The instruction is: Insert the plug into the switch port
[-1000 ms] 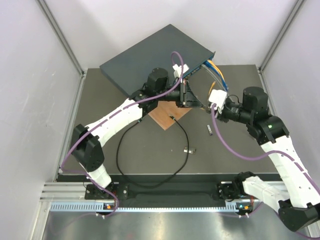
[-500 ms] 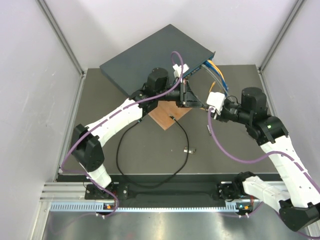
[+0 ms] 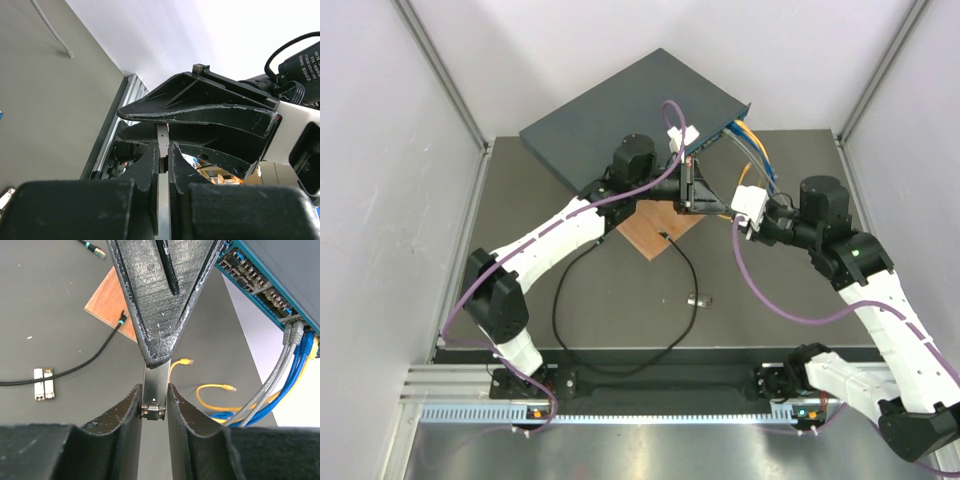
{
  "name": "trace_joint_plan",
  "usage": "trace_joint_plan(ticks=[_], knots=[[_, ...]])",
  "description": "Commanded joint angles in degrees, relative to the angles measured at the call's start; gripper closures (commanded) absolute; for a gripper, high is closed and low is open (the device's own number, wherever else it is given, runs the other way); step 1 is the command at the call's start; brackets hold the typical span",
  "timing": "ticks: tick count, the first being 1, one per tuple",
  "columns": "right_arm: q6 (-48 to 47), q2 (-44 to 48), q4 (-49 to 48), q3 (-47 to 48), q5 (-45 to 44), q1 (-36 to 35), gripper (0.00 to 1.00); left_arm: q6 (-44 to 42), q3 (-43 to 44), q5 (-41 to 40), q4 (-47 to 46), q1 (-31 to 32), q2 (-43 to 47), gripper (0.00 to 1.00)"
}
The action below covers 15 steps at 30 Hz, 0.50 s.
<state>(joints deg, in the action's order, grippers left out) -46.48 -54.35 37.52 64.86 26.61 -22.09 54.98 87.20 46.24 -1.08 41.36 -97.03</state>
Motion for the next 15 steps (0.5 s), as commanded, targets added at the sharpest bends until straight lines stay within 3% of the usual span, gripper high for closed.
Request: trace_joint_plan(ticks=[1,6,11,13,15], knots=[[-0.02,1.79,-3.50,-0.08,1.95,-1.03,0.74,0.30,-0.27,1.14,-2.96,0.21,0.27,1.00],[0.34,2.58,-4.73,-0.79,2.66,-1.03,0.71,0.21,-0.80,1.13,-2.78,0.21,0.27,1.00],[0.25,3.02,-4.73,-1.05,3.27,-1.03,0.90,1.00,-1.59,1.57,-3.66,0.03,0.36,1.00],[0.25,3.37,-4.74,-1.40,3.53,-1.03,0.89,1.09,-1.68,1.66,-3.66,0.03,0.44,1.00],[0.16,3.89,-5.17,-1.75,3.54,-1.12,0.81,1.27,-1.77,1.58,-3.66,-0.14,0.35,1.00]])
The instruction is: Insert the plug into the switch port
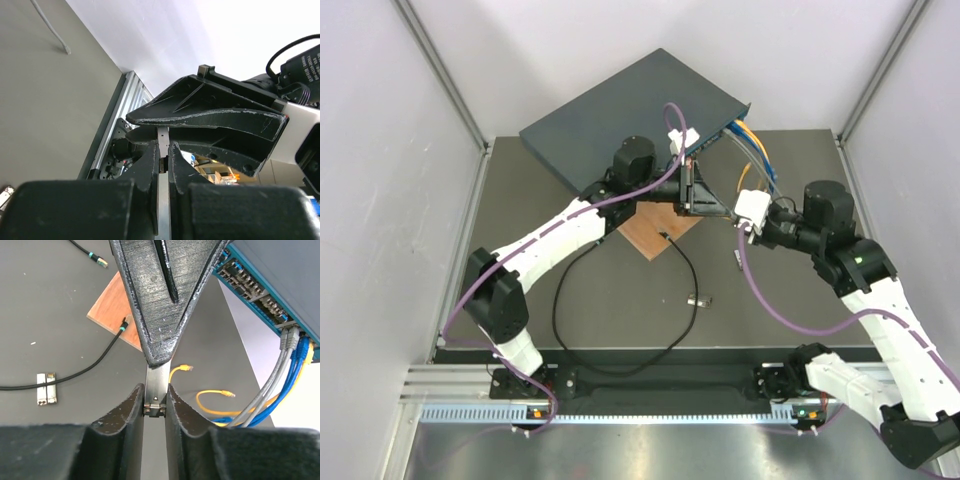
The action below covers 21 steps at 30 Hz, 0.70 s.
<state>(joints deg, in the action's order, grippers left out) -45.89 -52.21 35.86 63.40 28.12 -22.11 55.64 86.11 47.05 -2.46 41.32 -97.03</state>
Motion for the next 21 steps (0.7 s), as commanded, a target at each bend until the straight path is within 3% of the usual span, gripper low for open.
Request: trace_joint_plan(ticks=[1,4,7,9,10,11,14,15,21], knots=[[-0.43,1.93,-3.69,-0.55,2.03,-1.01,0.77,0.61,-0.68,0.77,-2.29,-0.19,0.35,1.00],[-0.52,1.84,-3.60,-0.47,1.59,-0.92,0.77,0.88,-0.68,0.59,-2.46,-0.36,0.09,1.00],[-0.96,1.84,-3.34,-0.47,1.68,-1.01,0.94,0.96,-0.68,0.68,-2.64,-0.36,-0.09,1.00],[-0.96,1.76,-3.60,-0.55,1.76,-1.09,1.00,1.05,-0.76,0.85,-2.81,-0.36,-0.17,1.00],[-0.78,1.84,-3.69,-0.64,1.85,-1.01,1.00,1.05,-0.76,0.85,-3.25,-0.36,-0.17,0.96],[-0.26,1.84,-3.86,-0.64,1.85,-1.01,1.00,0.70,-0.68,0.85,-3.95,-0.45,0.00,0.71],[2.45,1.58,-4.13,-0.47,1.06,-1.01,1.00,-0.70,1.51,0.76,-4.22,-0.98,0.44,0.28],[3.34,1.41,-4.13,-0.64,0.28,-1.01,1.00,-2.62,4.13,0.24,-2.65,-1.67,0.53,0.20],[11.69,1.84,-4.65,-1.87,-0.70,-0.74,1.00,-8.52,16.34,-0.47,0.70,-8.61,1.14,0.17]])
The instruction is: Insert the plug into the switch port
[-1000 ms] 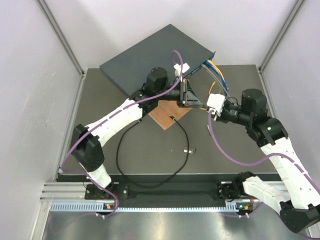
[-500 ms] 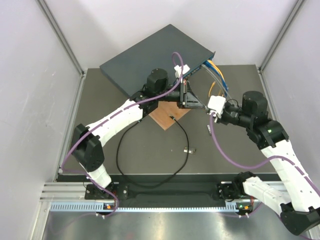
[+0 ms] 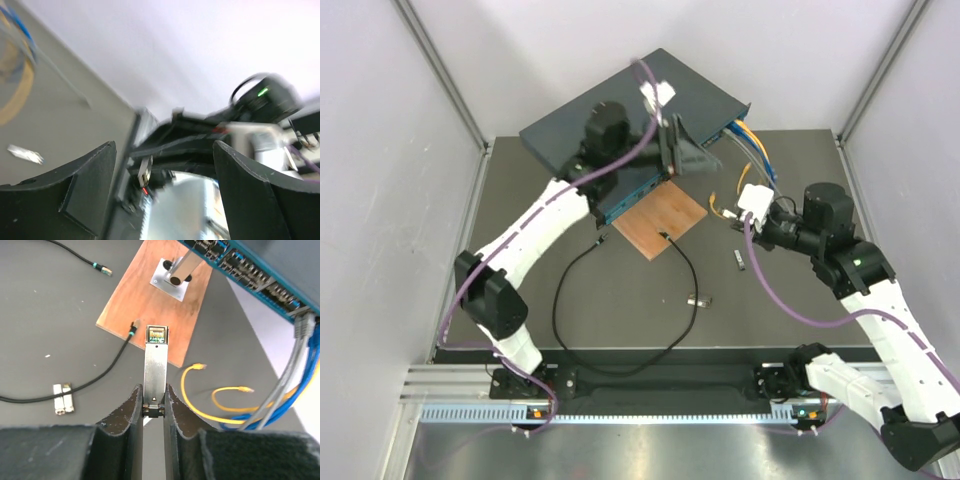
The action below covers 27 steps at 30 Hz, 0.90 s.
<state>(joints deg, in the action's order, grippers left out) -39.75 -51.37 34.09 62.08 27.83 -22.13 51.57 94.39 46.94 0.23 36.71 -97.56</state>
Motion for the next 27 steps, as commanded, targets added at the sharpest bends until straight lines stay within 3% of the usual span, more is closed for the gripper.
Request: trace_joint_plan(ticks=[1,4,6,9,11,15,18,23,27], knots=[[9.30,0.14,-2.97,-0.56,-1.02,-0.63,1.00,-6.99,12.53,-1.05,-0.86,-6.71,2.37,0.17],[12.32,-1.70,-2.36,0.48,-1.73,-0.54,1.00,-9.90,15.46,-2.63,-0.49,-9.63,4.03,0.15],[14.25,-3.46,-0.96,1.80,-3.13,-0.46,1.00,-11.83,15.04,-4.57,0.65,-13.13,7.10,0.03],[15.40,-8.38,2.29,6.19,-4.36,-0.37,1.00,-11.42,13.55,-7.56,2.67,-19.71,11.59,0.01],[15.84,-12.07,4.05,9.54,-4.19,-0.37,1.00,-8.52,9.34,-7.12,1.53,-24.73,14.22,0.01],[17.16,-17.96,7.31,15.07,-3.84,-0.46,1.00,5.96,-3.91,-2.57,-5.58,-42.62,23.00,0.01],[17.33,-19.72,7.93,16.84,-4.45,-0.37,1.00,7.32,-10.07,-0.45,-4.72,-48.90,27.85,0.01],[25.22,-20.43,5.30,18.86,-8.75,0.07,0.99,7.84,-17.74,-1.85,1.16,-54.72,34.09,0.01],[23.93,-21.14,6.44,20.36,-6.13,1.03,1.00,7.93,-26.86,-4.05,2.41,-55.78,37.34,0.02]])
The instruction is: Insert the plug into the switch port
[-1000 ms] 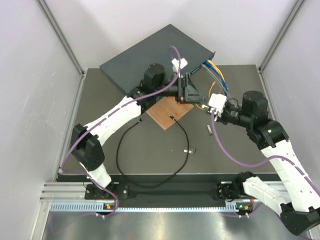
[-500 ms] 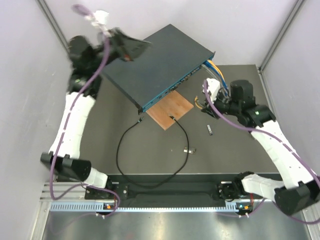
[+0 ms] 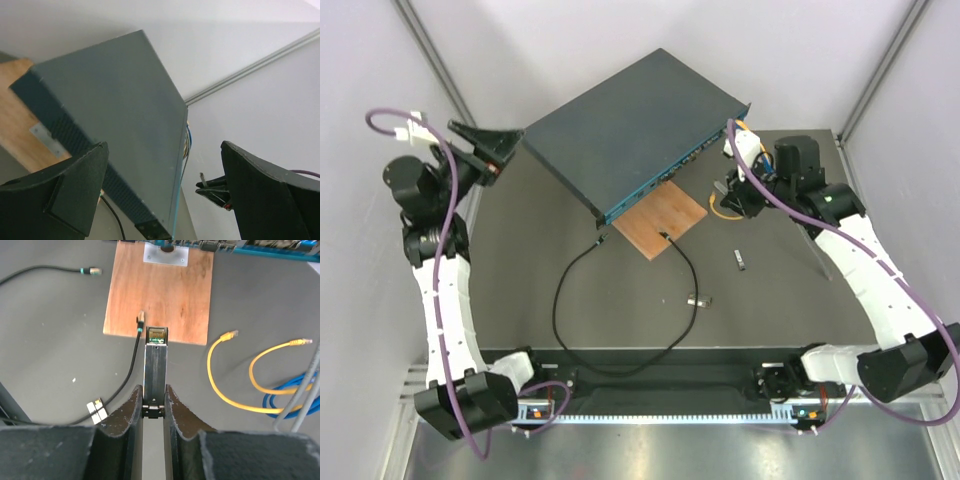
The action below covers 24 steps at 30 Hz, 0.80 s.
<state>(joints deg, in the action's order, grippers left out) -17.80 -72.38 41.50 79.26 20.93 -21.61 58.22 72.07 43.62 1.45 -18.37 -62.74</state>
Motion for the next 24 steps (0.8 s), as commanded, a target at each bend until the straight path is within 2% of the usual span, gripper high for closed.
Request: trace_joint_plan(ticks=[1,6,9,20,24], knots=[[2.85,-0.04,-1.67,2.57,0.17,0.69,1.00,1.29,-6.05,-0.64,-0.03,-0.61,2.97,0.03],[4.35,-2.85,-5.10,3.87,-7.47,0.60,1.00,3.30,-13.35,0.76,-6.81,-0.61,3.68,0.07],[5.58,-5.65,-5.02,6.15,-9.14,0.69,1.00,4.10,-14.50,1.21,-8.31,0.00,2.71,0.08],[8.66,-14.80,-0.64,15.04,-10.64,0.34,1.00,2.07,-17.58,-3.89,-12.44,8.08,-0.27,0.07],[7.96,-17.18,-0.45,17.15,-9.33,0.34,1.00,1.99,-18.46,-4.85,-14.98,11.07,-2.03,0.09]])
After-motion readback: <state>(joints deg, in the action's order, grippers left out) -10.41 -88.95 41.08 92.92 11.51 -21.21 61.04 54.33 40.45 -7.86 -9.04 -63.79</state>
